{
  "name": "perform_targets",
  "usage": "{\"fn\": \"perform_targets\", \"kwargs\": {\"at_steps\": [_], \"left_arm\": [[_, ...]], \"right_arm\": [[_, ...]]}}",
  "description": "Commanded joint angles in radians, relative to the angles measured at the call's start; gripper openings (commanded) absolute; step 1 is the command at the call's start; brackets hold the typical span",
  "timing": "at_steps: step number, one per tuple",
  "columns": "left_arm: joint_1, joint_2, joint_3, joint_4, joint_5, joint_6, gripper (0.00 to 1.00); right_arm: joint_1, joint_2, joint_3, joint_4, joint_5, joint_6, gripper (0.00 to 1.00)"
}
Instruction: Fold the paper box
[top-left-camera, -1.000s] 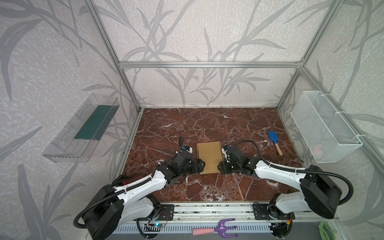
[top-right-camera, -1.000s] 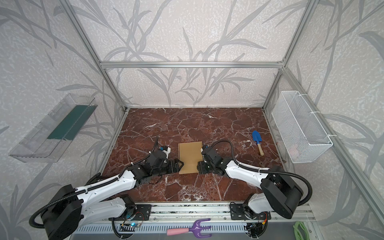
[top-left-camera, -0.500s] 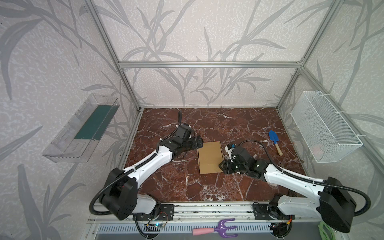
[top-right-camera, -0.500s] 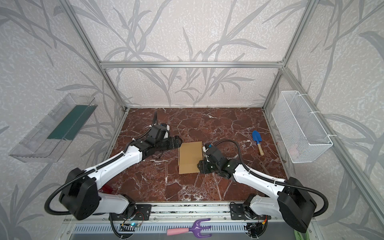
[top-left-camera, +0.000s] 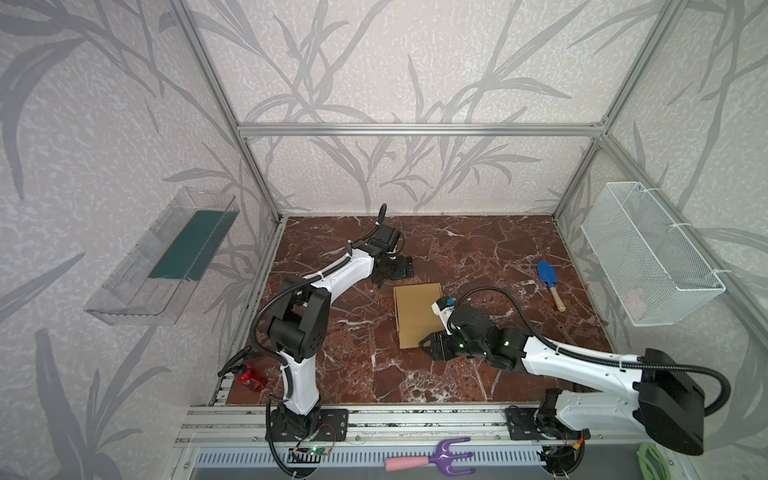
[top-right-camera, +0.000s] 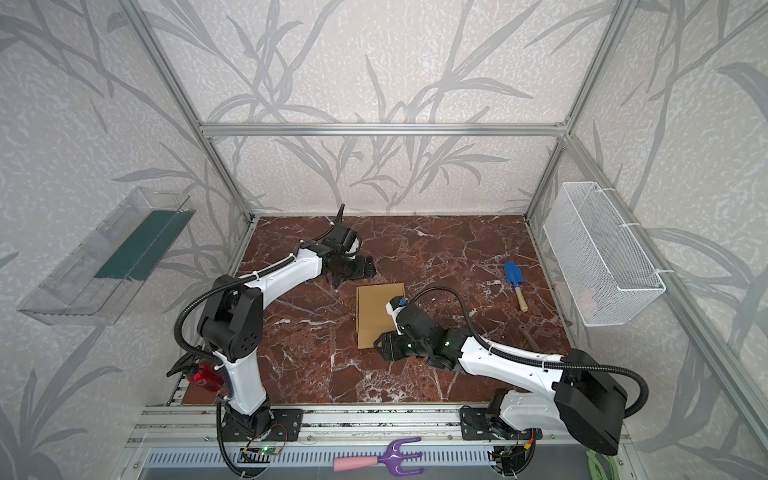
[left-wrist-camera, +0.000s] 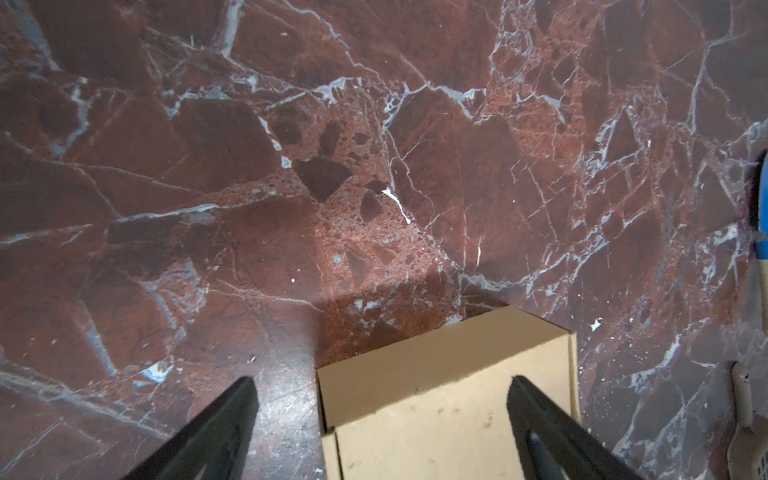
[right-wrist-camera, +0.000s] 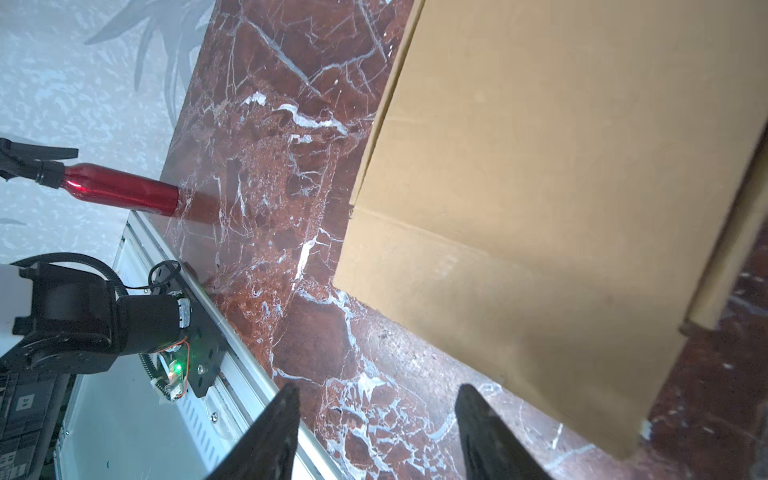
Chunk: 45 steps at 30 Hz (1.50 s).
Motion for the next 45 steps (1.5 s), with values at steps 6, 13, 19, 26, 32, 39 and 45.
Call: {"fn": "perform_targets", "kwargs": {"at_steps": [6,13,19,26,32,39,45], "left_arm": [[0.013,0.031,0.037,-0.050,0.023,0.038,0.95],[0.014,0.075,0.078,-0.070,0.021,0.049,0.95],[0.013,0.105,0.098,-0.088,0.027,0.058,0.94],[0.012,0.129,0.093,-0.090,0.039,0.058,0.94],[0.005,0.150,0.086,-0.088,0.049,0.055,0.94],[-0.004,0.166,0.087,-0.092,0.054,0.059,0.94],[-0.013,0.179,0.090,-0.100,0.058,0.063,0.94]], "right_arm": [[0.083,0.069,0.081,-0.026,0.092,-0.015,0.60],[0.092,0.118,0.078,0.001,0.090,0.026,0.59],[0.094,0.142,0.079,0.031,0.107,0.029,0.59],[0.095,0.181,0.087,0.041,0.114,0.026,0.59],[0.093,0.198,0.087,0.042,0.135,0.018,0.59],[0.090,0.206,0.077,0.055,0.165,0.011,0.59],[0.078,0.221,0.067,0.074,0.162,0.010,0.59]]}}
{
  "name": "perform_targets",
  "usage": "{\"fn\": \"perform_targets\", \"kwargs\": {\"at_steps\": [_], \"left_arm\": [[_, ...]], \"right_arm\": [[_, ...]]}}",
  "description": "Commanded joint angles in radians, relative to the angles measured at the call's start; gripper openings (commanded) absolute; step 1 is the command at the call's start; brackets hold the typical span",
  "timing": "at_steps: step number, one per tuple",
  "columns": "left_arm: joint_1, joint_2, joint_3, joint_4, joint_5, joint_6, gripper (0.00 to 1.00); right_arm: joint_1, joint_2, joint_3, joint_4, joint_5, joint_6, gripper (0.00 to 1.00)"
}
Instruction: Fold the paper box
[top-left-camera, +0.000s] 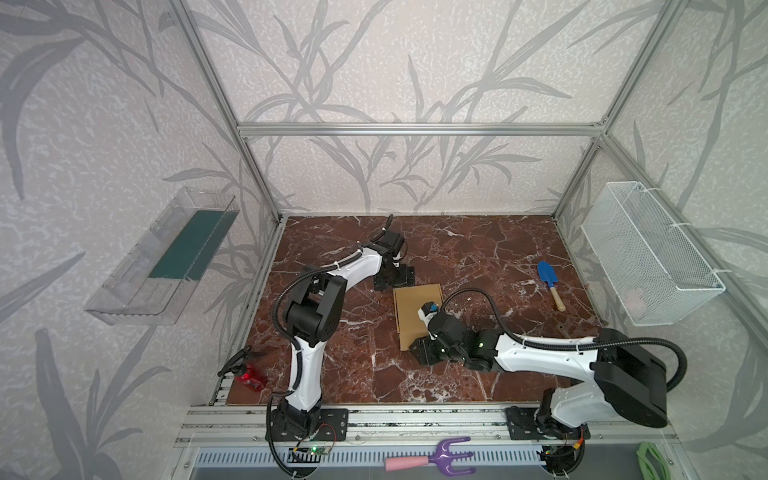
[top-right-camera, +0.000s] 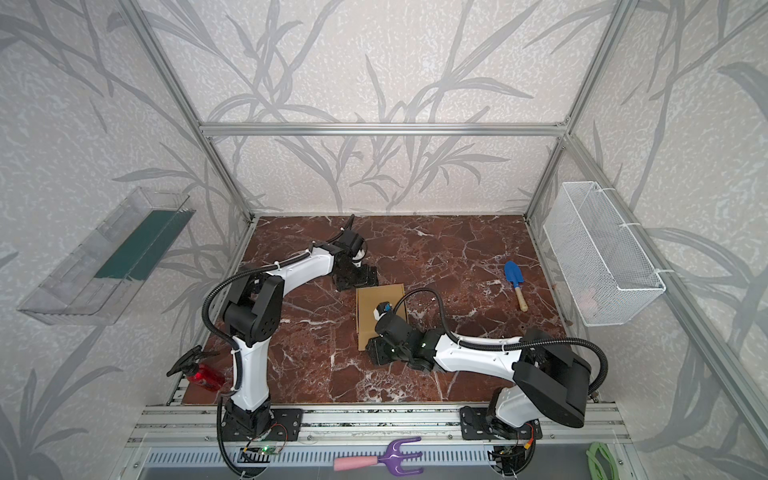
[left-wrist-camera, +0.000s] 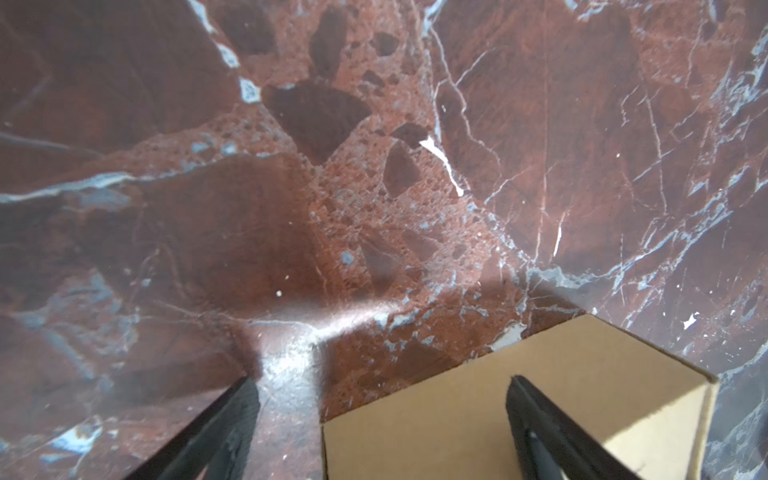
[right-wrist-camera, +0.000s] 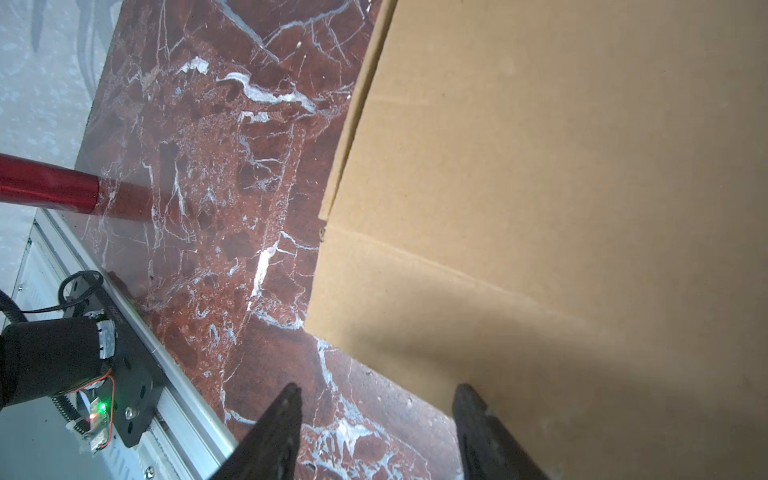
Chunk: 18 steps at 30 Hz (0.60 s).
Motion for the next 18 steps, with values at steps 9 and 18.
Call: {"fn": "perform_targets", "kwargs": {"at_steps": [9,18], "left_arm": [[-0.014,0.031,0.025,-0.054,0.009,0.025,0.94],[-0.021,0.050,0.037,-0.073,0.014,0.034,0.94]], "right_arm": [[-0.015,0.053,-0.008,0.048,0.012,-0.009,0.59],[-0.025,0.059,-0.019,0.070,0.012,-0.019,0.59]]}}
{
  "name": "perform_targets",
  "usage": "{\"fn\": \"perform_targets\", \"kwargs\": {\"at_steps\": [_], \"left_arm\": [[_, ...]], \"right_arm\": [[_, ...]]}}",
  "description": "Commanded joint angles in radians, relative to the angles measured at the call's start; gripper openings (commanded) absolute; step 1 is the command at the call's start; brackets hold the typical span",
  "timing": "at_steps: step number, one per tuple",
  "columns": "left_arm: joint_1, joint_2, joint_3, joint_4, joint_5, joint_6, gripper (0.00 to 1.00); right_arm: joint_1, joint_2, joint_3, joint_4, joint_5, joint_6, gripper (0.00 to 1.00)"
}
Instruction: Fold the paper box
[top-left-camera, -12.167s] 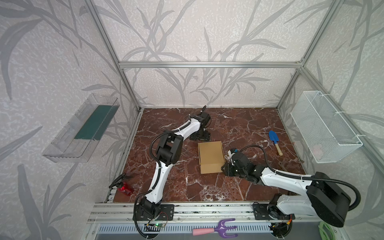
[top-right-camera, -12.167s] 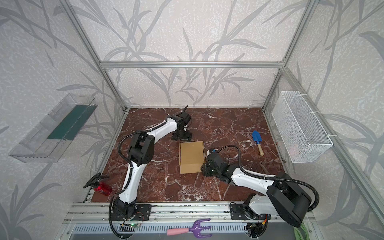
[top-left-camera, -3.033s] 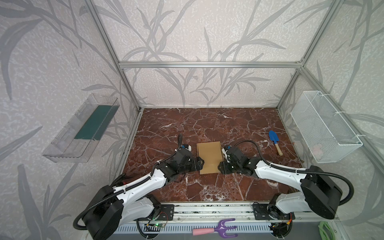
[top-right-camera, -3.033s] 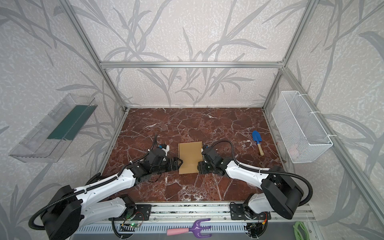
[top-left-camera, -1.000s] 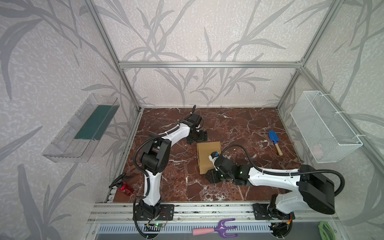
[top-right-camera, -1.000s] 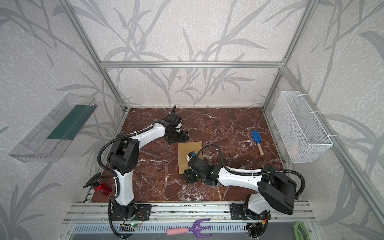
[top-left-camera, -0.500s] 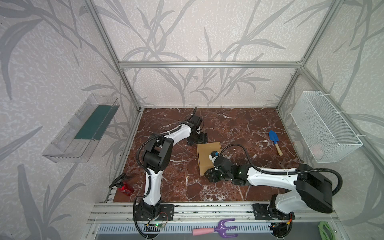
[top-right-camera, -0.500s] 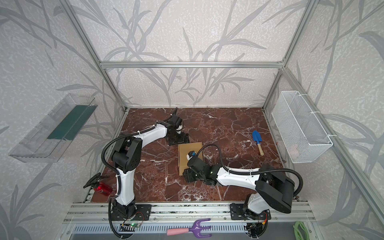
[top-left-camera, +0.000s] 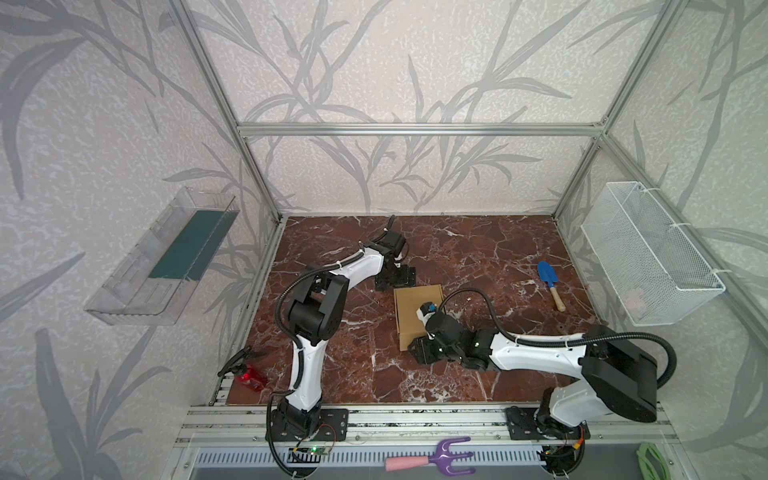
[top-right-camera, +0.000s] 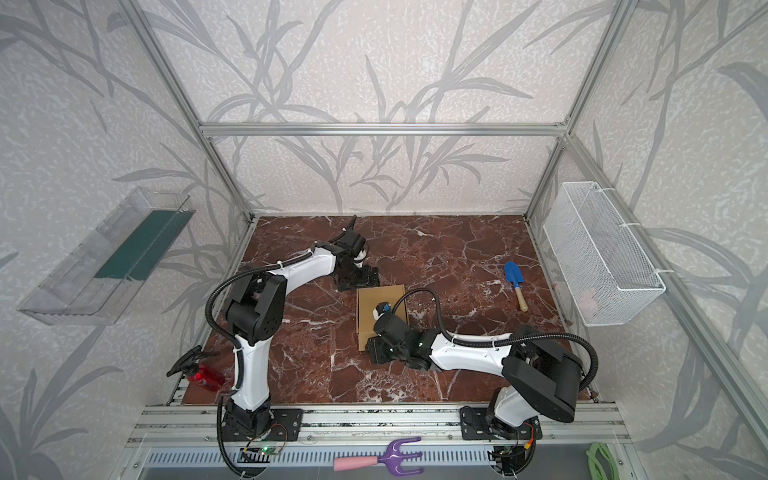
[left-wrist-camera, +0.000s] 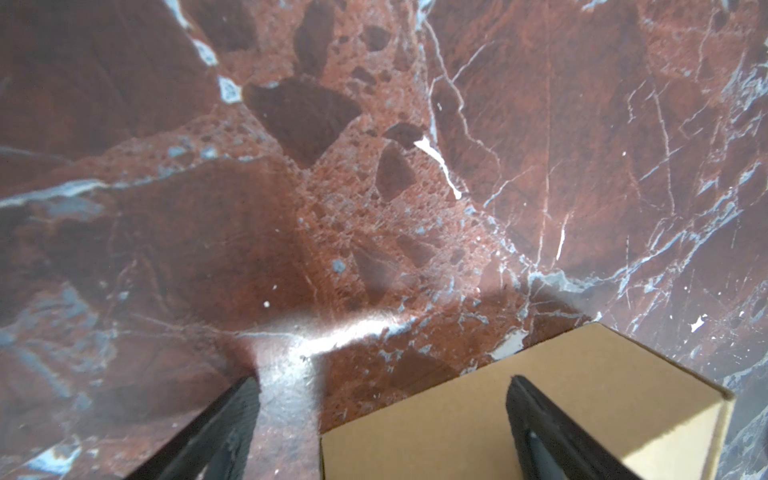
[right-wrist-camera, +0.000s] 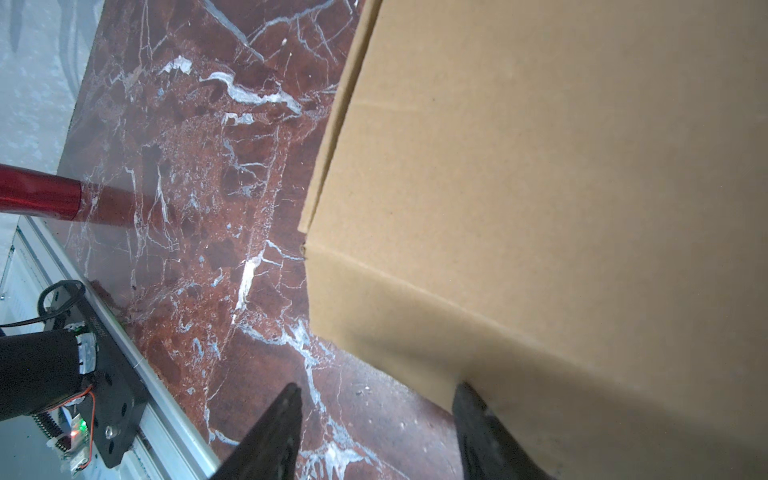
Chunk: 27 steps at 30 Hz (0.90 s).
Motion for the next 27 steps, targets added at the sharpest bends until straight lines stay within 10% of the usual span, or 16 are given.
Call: {"fn": "perform_targets", "kwargs": {"at_steps": [1,27], "left_arm": [[-0.016,0.031,0.021,-0.069,0.013,0.029,0.94],[-0.032,0.064,0.055,-0.111,0.023,0.049,0.94]], "right_arm": [[-0.013,0.014,-0.019,0.032,0.012,-0.017,0.59],[-0.034,-0.059,-0.110,0.133,0.089,-0.052,0.58]]}}
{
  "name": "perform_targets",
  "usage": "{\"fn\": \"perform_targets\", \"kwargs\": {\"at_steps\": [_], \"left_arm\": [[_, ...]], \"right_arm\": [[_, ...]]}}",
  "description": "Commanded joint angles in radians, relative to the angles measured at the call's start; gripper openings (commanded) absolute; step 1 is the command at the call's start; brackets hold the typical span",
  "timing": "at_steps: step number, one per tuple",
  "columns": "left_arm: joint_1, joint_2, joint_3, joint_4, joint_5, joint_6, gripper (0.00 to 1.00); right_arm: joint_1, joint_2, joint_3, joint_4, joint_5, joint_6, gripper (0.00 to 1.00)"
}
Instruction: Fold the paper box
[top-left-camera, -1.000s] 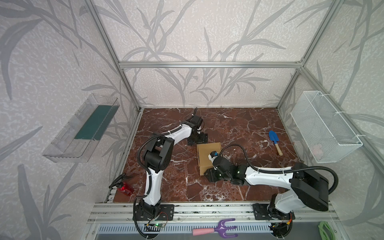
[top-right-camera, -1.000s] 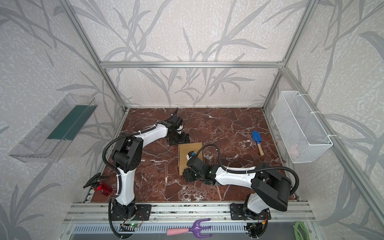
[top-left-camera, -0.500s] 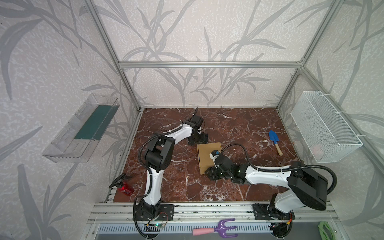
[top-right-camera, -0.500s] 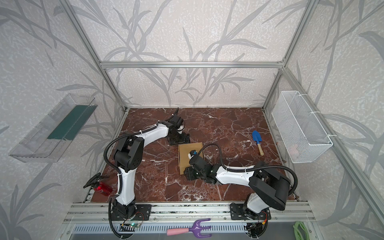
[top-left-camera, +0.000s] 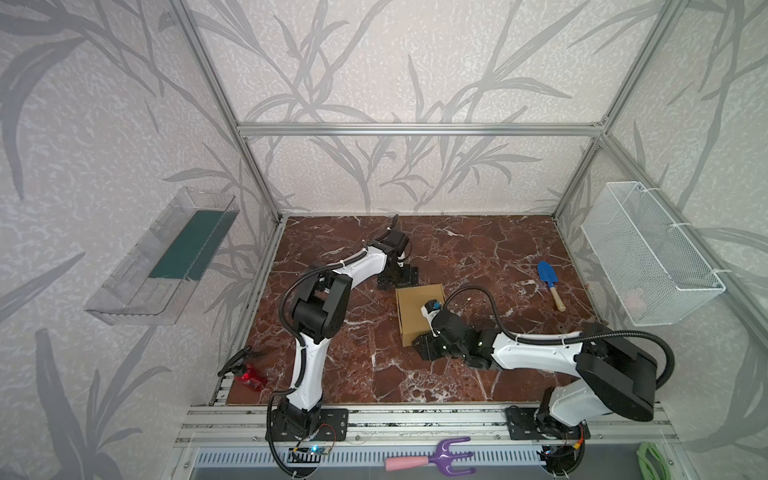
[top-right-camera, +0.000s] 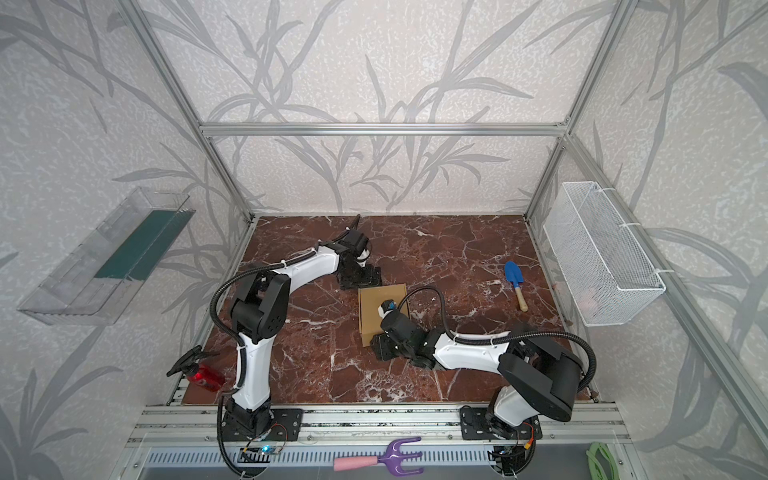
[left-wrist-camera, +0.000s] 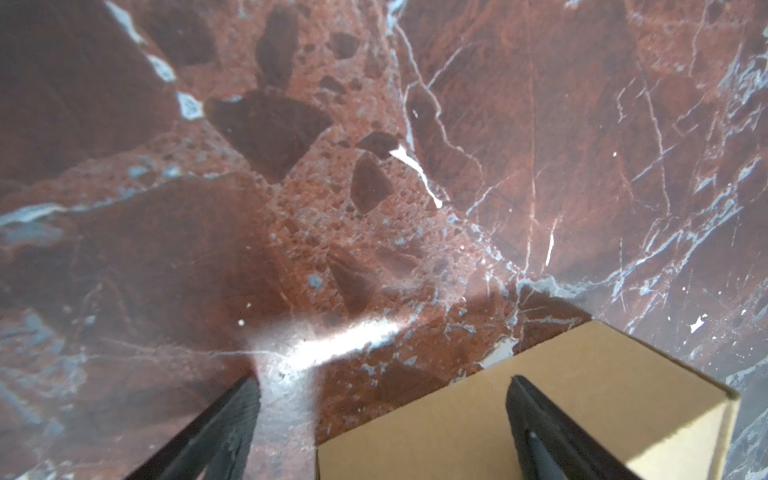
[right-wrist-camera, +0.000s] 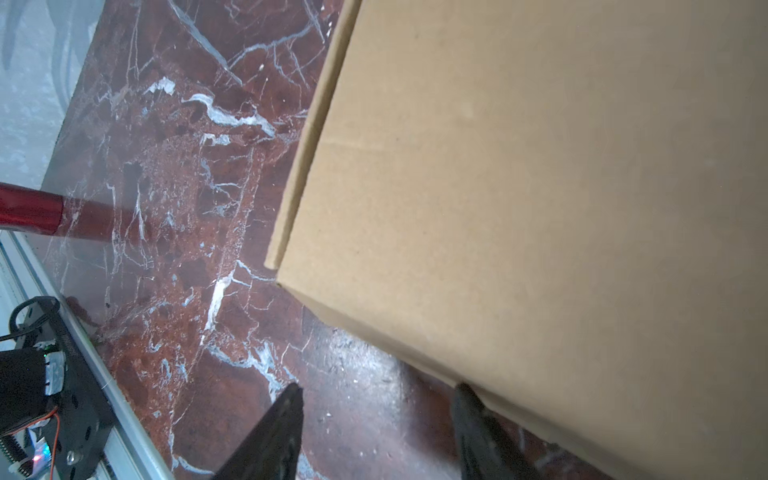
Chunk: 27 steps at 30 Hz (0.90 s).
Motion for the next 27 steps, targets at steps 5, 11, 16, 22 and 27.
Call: {"fn": "perform_targets", "kwargs": {"at_steps": [5,11,16,22,27], "left_arm": [[-0.022,0.042,0.011,-0.091,0.027,0.034,0.94],[-0.032,0.038,0.009,-0.109,0.027,0.046,0.94],[-0.046,0.024,-0.013,-0.116,0.042,0.045,0.94],[-0.057,0.008,-0.043,-0.115,0.074,0.038,0.94],[-0.058,-0.011,-0.075,-0.102,0.103,0.021,0.94]], "right_arm": [[0.015,-0.023,-0.084,0.117,0.081,0.015,0.58],[0.015,0.016,-0.097,0.205,0.146,-0.032,0.58],[0.014,0.028,-0.099,0.283,0.243,-0.098,0.58],[0.015,0.061,-0.118,0.383,0.367,-0.103,0.58],[0.033,0.056,-0.138,0.420,0.461,-0.087,0.58]]}}
